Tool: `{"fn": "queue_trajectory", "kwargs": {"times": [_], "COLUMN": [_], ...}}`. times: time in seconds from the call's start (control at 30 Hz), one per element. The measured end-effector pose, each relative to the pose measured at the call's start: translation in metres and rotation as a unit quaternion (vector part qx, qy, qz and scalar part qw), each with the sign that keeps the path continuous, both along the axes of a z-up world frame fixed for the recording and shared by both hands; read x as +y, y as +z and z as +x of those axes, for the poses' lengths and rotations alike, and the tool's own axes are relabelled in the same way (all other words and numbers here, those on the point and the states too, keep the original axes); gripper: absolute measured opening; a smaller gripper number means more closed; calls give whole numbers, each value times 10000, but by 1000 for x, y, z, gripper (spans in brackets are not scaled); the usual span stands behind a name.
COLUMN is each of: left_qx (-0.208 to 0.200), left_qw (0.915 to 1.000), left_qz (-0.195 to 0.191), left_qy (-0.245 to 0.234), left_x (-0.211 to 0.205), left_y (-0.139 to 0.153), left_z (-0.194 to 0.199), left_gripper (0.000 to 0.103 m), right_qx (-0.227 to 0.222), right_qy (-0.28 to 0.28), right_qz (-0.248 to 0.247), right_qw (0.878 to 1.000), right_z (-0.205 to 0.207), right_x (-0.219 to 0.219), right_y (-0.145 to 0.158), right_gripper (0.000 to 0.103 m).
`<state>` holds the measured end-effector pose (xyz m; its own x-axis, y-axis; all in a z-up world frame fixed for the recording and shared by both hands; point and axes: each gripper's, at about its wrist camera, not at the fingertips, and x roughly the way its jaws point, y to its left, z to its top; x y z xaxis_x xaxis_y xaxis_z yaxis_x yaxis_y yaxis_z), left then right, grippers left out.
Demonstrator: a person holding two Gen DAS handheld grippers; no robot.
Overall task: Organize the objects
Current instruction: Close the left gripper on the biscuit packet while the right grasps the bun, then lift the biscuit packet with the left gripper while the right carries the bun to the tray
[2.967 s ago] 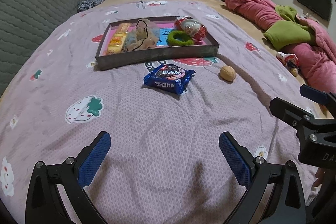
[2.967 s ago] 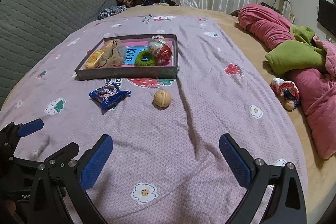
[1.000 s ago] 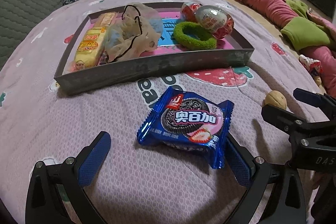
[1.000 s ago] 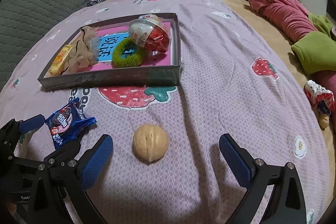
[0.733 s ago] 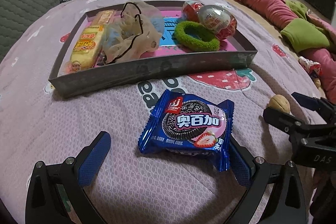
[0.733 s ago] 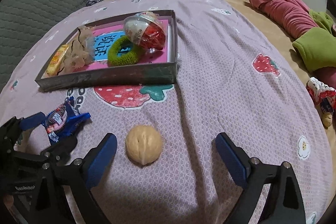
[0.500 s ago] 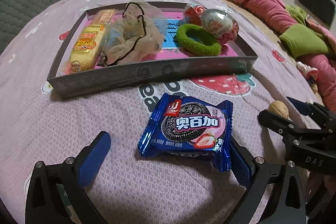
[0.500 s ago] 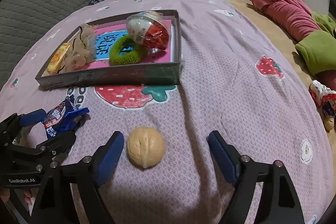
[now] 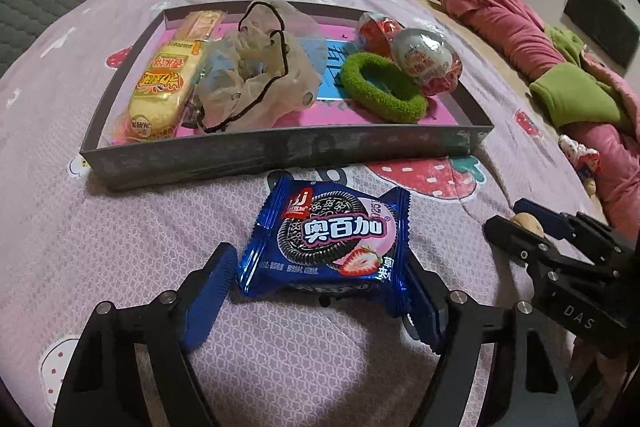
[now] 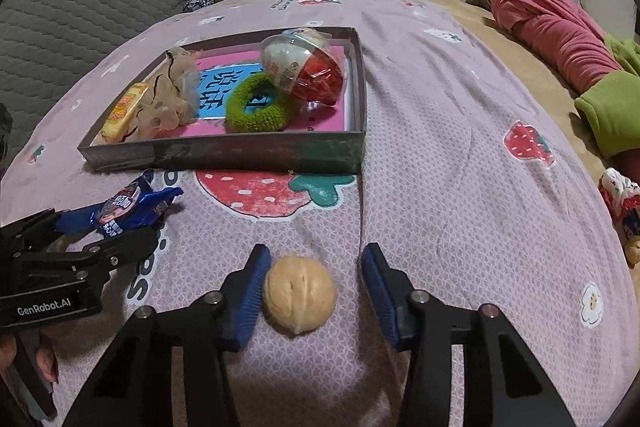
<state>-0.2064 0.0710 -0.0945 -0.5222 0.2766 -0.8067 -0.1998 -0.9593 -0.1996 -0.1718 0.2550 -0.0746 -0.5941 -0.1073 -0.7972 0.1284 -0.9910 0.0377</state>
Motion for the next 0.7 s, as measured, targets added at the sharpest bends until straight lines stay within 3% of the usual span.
{"fn": "queue_trajectory", "kwargs": {"times": [0.13, 0.7], "left_qx": [2, 179], "left_qw": [10000, 9998], "left_qz": [17, 25], "left_qy": [10, 33], "left_x": [-2, -14], "left_y": [1, 8], "left_z": [-2, 6], "left_gripper": [71, 62], "right_qx": [43, 101], "right_qy": [83, 172], "right_qz": [-90, -62], "right_qw": [9999, 9998], "right_z": [0, 15], "right_x": [-1, -6], "right_y": [1, 6], "right_gripper": [33, 33]}}
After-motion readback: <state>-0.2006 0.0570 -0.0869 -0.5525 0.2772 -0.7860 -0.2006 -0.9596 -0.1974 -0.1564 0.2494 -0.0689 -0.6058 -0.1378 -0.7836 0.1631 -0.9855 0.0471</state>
